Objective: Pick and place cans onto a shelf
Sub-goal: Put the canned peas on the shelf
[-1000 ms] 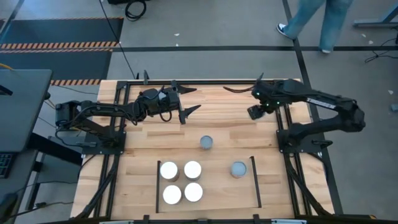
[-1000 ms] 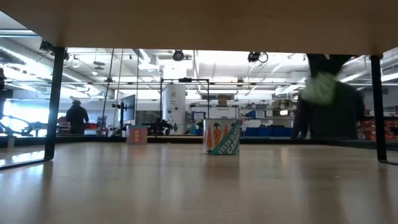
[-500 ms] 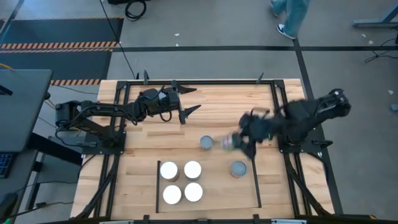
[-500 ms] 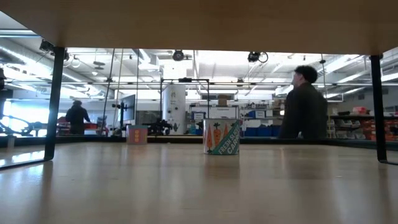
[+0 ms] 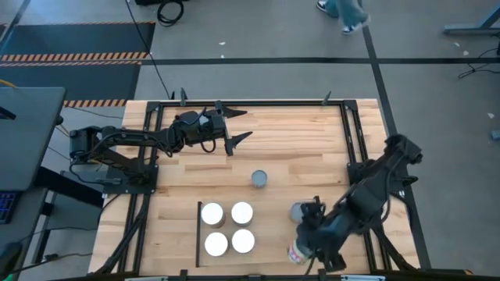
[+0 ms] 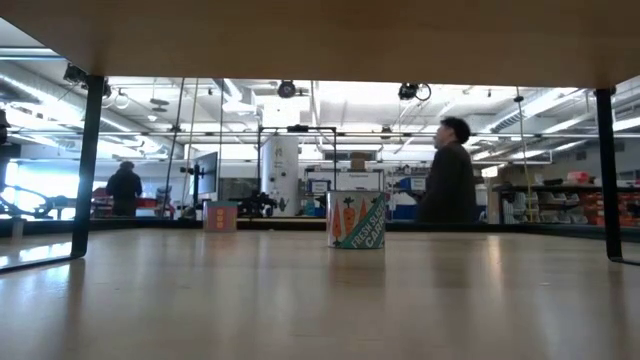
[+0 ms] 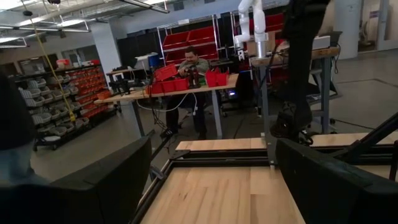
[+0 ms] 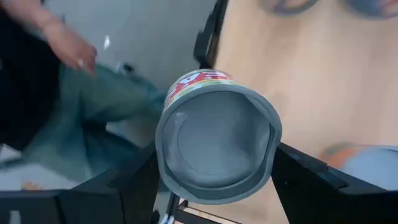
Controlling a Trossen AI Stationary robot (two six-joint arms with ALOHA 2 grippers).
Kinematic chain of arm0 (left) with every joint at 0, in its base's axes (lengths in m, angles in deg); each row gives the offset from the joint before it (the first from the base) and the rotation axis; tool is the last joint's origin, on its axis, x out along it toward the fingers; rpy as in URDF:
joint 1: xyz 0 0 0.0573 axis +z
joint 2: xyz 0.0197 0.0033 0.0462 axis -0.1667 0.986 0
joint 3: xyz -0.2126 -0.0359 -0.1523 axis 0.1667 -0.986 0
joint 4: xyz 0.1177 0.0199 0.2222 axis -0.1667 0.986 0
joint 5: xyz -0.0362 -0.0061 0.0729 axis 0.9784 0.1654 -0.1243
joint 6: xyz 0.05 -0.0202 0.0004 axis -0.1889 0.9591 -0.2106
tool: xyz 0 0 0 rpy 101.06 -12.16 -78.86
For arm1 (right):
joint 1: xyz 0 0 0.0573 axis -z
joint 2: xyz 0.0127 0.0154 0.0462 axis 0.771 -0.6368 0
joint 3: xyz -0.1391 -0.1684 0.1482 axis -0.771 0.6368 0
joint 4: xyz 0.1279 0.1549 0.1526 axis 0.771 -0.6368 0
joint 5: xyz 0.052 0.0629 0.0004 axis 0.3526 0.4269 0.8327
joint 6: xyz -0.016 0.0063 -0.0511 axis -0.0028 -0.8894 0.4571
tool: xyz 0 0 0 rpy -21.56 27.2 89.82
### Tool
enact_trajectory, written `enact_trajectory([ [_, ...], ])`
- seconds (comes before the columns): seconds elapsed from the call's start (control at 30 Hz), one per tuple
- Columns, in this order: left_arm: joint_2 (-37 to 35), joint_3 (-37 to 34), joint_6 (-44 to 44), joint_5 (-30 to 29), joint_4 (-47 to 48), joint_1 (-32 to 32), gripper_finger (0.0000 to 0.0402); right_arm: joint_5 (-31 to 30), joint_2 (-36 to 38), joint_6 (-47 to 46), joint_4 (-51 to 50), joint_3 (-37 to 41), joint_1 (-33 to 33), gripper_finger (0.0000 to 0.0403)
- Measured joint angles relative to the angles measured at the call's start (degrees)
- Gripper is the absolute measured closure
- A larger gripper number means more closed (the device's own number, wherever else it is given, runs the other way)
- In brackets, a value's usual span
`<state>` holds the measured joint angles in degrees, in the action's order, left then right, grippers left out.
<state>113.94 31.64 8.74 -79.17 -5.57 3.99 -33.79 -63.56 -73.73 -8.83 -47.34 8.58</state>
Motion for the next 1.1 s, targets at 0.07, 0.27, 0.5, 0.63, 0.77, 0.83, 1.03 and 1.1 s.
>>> enact_trajectory([
  [0.07, 0.02, 0.00, 0.01, 0.00, -0.02, 0.00, 0.0051, 2.92, -1.95, 0.73, -0.25, 0.00, -0.24, 0.0128],
  [0.27, 0.01, 0.00, 0.01, 0.00, 0.00, 0.00, 0.0051, 4.44, -4.52, 5.29, -3.65, 0.00, 0.26, 0.0128],
  [0.5, 0.01, 0.00, 0.01, 0.00, 0.01, 0.00, 0.0051, 2.64, -6.32, 7.49, -6.03, 0.00, 0.46, 0.0119],
  [0.63, 0.02, 0.00, 0.01, 0.02, 0.02, 0.00, 0.0051, 2.23, -6.26, 6.55, -6.22, 1.02, 0.46, 0.0104],
  [0.77, 0.02, 0.00, 0.00, 0.02, 0.02, 0.00, 0.0051, 2.13, -6.23, 4.78, -6.36, 1.07, 0.48, 0.0087],
  [0.83, 0.02, 0.00, 0.00, 0.00, -0.02, 0.00, 0.0051, 2.36, -6.23, 4.59, -6.42, 1.11, 0.47, 0.0078],
  [1.03, 0.02, 0.00, 0.01, 0.00, 0.00, 0.00, 0.0051, 2.51, -6.23, 4.37, -7.39, 1.03, 0.46, 0.0059],
  [1.1, 0.02, 0.00, 0.00, 0.00, 0.00, 0.00, 0.0051, 2.29, -6.07, 4.30, -8.08, 1.03, 0.56, 0.0057],
])
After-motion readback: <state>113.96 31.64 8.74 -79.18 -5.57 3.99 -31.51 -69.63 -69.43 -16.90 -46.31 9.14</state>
